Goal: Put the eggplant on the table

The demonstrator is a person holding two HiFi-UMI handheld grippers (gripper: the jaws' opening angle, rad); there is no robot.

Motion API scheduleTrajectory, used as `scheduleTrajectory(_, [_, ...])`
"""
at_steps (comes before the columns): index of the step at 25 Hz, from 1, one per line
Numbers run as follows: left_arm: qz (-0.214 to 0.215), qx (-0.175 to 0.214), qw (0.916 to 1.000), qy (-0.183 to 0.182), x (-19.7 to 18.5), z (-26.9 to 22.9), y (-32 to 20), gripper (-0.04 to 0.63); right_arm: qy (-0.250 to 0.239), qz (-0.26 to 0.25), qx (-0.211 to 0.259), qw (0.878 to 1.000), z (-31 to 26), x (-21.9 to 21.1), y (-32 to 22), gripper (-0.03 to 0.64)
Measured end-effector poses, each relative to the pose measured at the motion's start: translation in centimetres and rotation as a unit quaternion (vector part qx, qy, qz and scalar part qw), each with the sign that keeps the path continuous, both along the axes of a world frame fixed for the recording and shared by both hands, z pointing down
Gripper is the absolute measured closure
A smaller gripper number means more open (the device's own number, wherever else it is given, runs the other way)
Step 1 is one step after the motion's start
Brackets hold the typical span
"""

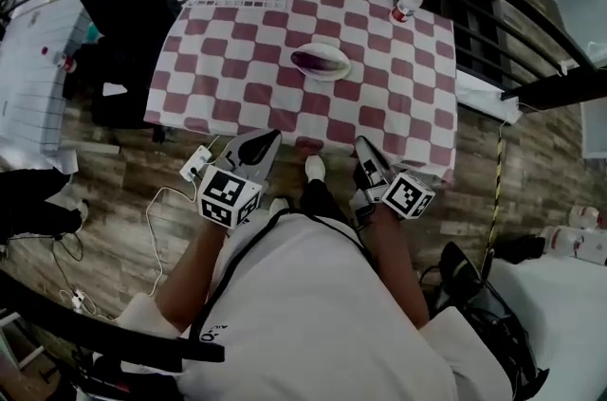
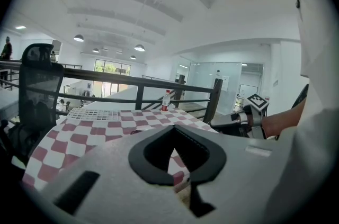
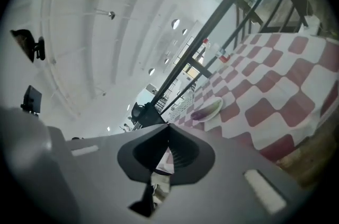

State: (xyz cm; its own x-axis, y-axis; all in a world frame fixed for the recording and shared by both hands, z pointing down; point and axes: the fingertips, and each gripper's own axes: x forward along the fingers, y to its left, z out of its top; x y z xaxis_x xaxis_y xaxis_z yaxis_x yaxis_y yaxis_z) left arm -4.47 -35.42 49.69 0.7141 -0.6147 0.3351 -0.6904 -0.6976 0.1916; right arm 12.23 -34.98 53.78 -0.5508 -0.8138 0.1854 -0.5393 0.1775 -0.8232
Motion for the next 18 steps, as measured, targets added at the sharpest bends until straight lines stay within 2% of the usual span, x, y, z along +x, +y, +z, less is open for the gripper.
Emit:
scheduleTrajectory(8, [0.033, 0.010, 0.9994, 0.009, -0.4, -0.9, 4.2, 0.594, 0.010, 0.021, 0.044, 0.999, -3.7, -1.3, 6.6, 0.611])
scheduleTrajectory(15, [0.062, 0.024, 0.9977, 0.011, 2.0, -1.9, 5.1, 0.594, 0.033, 0.028, 0.093, 0.995, -6.9, -0.7, 8.6, 0.611])
scheduleTrajectory(18, [0.068, 0.026, 0.9973, 0.011, 3.1, -2.4, 5.0, 0.594, 0.034, 0.027, 0.100, 0.994, -7.8, -0.2, 8.9, 0.612])
